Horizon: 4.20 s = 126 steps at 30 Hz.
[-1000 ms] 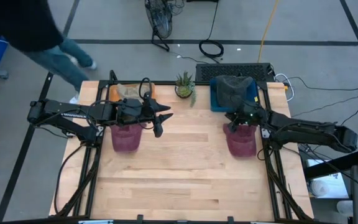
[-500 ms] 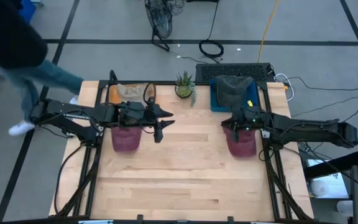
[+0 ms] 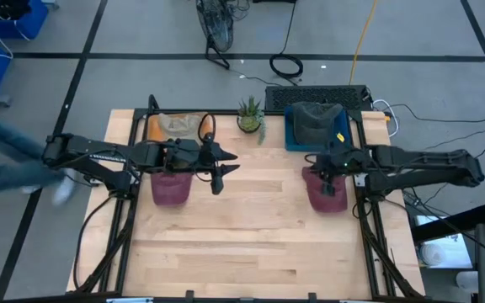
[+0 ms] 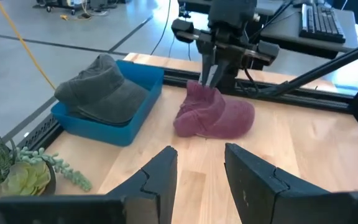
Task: Pick & Place hat
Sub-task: Put the right red cap into the blue bin
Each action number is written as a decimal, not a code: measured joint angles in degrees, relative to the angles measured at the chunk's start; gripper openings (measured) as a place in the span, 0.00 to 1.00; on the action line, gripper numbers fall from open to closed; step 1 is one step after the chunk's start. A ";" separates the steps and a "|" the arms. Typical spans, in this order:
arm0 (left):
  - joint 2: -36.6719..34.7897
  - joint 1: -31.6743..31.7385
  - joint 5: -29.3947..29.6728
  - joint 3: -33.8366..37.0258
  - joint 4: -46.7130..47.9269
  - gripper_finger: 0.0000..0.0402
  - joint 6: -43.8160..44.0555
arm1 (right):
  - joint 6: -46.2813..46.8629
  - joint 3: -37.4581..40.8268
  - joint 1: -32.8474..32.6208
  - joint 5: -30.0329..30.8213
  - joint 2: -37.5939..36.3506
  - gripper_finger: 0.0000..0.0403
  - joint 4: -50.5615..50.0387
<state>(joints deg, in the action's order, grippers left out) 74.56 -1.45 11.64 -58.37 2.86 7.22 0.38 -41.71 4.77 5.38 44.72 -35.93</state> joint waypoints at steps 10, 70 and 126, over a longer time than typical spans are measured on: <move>0.00 0.02 -0.13 0.00 0.05 0.34 0.02 | -3.61 -4.81 -0.39 4.38 5.81 0.10 -18.41; 0.00 -0.09 -0.20 0.00 0.38 0.34 0.07 | -1.22 -4.72 3.79 -5.61 29.67 0.02 -21.96; 0.00 -0.09 -0.18 0.00 0.38 0.34 0.04 | -25.86 -32.76 34.45 11.79 47.65 0.01 -14.37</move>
<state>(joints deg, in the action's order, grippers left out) 74.56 -1.54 11.46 -58.37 3.25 7.27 -25.49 -74.47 39.22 17.18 92.36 -50.30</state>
